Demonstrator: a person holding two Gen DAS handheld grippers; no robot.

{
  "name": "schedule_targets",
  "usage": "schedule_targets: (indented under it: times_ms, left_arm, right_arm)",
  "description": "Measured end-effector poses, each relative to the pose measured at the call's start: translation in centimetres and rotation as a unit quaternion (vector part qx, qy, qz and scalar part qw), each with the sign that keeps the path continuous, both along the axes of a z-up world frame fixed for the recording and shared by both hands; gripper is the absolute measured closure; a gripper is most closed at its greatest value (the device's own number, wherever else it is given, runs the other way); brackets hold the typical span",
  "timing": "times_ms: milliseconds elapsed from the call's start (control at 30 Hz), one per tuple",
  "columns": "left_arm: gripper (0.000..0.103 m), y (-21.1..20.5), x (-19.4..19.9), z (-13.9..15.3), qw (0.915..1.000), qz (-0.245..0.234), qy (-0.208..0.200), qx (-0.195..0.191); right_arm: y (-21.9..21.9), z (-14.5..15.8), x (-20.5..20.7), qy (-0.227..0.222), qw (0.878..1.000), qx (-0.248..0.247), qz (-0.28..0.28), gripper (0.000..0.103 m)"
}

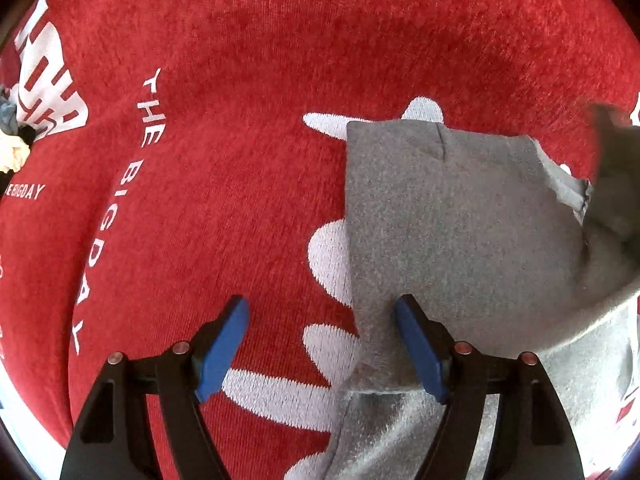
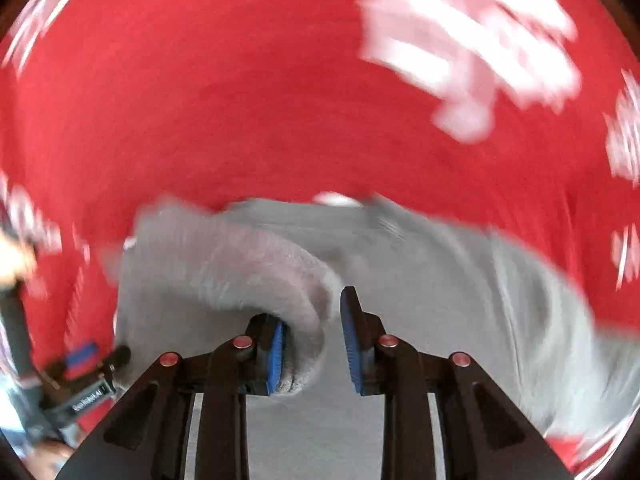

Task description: Fold small clothes

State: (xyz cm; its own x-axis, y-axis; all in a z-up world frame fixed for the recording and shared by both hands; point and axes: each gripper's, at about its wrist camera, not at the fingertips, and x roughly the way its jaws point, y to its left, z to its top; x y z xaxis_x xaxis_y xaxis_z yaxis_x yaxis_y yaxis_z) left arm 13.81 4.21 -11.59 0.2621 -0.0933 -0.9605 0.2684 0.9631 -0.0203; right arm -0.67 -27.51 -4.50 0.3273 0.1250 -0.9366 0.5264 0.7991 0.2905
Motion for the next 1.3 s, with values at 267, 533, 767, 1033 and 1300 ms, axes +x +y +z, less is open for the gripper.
schedule_targets:
  times_ms: [267,533,767,1033,1300]
  left_arm:
    - [0.026,-1.1,3.4,1.2,0.9989,0.007,0.043,-0.016]
    - [0.037,-4.3,8.1,-1.1,0.9951,-0.021,0.090,-0.035]
    - [0.091,-4.9,9.2,-0.3,0.9954,-0.030,0.080,-0.044]
    - [0.093,-0.7,10.9,-1.1,0.9961,0.025,0.064,-0.055]
    - [0.092,0.0,9.7,1.3,0.9987,-0.010,0.050,-0.005]
  right_arm:
    - [-6.4,-3.0,-6.1,0.006,0.984,0.129,-0.119,0.033]
    - [-8.8,-3.8,-6.1,-0.003,0.972,0.177,-0.153,0.040]
    - [-8.0,-2.1,-3.5,-0.019,0.982,0.170,-0.076,0.094]
    - [-8.5,-4.7,-2.5,0.004,0.988,0.148,-0.052,0.094]
    - [-9.7,-4.6,-6.1,0.017,0.983,0.150,-0.101,0.075]
